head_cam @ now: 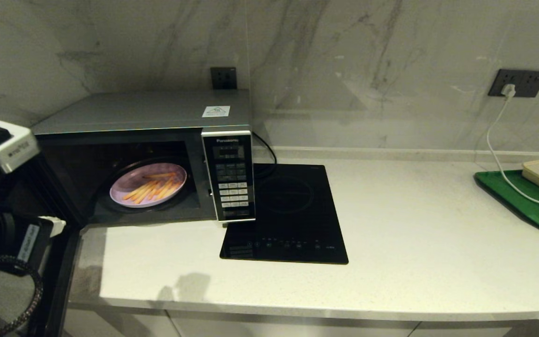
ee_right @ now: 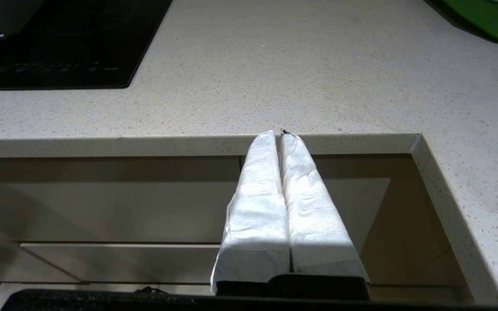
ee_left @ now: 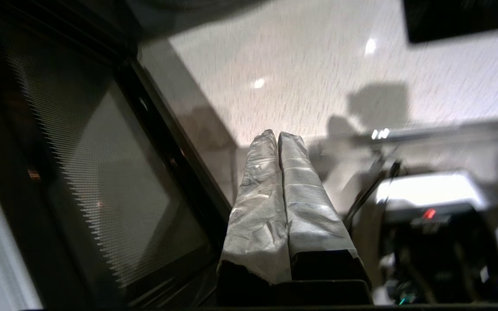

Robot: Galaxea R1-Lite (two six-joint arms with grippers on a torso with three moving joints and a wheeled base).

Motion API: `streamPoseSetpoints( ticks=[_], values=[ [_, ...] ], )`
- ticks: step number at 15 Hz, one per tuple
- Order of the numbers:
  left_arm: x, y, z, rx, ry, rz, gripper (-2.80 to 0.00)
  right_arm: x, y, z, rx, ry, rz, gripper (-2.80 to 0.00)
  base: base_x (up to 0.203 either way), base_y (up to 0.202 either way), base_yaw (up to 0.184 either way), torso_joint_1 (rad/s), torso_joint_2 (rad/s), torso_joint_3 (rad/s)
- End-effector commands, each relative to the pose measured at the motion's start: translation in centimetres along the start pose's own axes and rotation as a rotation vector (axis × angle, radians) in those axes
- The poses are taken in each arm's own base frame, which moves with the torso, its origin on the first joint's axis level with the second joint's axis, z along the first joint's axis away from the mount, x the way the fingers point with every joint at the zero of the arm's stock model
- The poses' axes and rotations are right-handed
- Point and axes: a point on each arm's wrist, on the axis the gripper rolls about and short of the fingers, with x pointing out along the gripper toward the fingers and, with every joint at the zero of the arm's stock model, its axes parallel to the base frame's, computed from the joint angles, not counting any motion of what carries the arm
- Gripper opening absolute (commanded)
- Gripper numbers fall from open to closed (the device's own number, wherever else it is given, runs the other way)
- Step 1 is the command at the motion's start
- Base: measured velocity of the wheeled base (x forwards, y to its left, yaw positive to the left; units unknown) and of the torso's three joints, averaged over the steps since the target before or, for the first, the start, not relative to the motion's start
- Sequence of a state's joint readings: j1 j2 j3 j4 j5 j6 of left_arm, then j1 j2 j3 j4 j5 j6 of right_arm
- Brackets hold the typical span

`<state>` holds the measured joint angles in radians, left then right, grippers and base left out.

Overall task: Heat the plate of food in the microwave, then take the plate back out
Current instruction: Open the microwave oven, then take the plate out of the microwave

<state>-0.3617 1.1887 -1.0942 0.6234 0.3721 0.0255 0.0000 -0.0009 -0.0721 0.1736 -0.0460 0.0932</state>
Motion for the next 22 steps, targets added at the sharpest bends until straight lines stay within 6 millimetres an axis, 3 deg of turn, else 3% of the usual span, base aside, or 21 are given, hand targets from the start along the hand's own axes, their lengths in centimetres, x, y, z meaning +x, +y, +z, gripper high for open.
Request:
streamPoseSetpoints(
  ticks=[1,4,11,13,19,22],
  values=[
    [1.7,-0.7,-1.7,0.113,0.106,-0.004,-2.80,0.0,0.0,0.0,0.000,0.002,0.000,-2.80,0.000,0.000,0.000,0.000,0.00,0.000],
    [3.9,-1.6,-2.0,0.191,0.192,-0.012,-2.80,0.0,0.0,0.0,0.000,0.002,0.001,-2.80,0.000,0.000,0.000,0.000,0.00,0.000],
    [9.7,-3.4,-0.1,0.223,0.194,-0.003,-2.80,0.0,0.0,0.0,-0.001,0.002,0.000,-2.80,0.000,0.000,0.000,0.000,0.00,0.000],
    [10.5,-2.2,0.3,0.130,0.167,0.056,-2.80,0.0,0.0,0.0,0.000,0.002,0.001,-2.80,0.000,0.000,0.000,0.000,0.00,0.000],
    [5.5,4.2,-1.8,-0.074,0.097,0.321,-2.80,0.0,0.0,0.0,0.000,0.002,0.000,-2.80,0.000,0.000,0.000,0.000,0.00,0.000],
    [4.0,4.8,-3.4,-0.124,0.083,0.364,-2.80,0.0,0.0,0.0,-0.001,0.002,0.001,-2.80,0.000,0.000,0.000,0.000,0.00,0.000]
  ],
)
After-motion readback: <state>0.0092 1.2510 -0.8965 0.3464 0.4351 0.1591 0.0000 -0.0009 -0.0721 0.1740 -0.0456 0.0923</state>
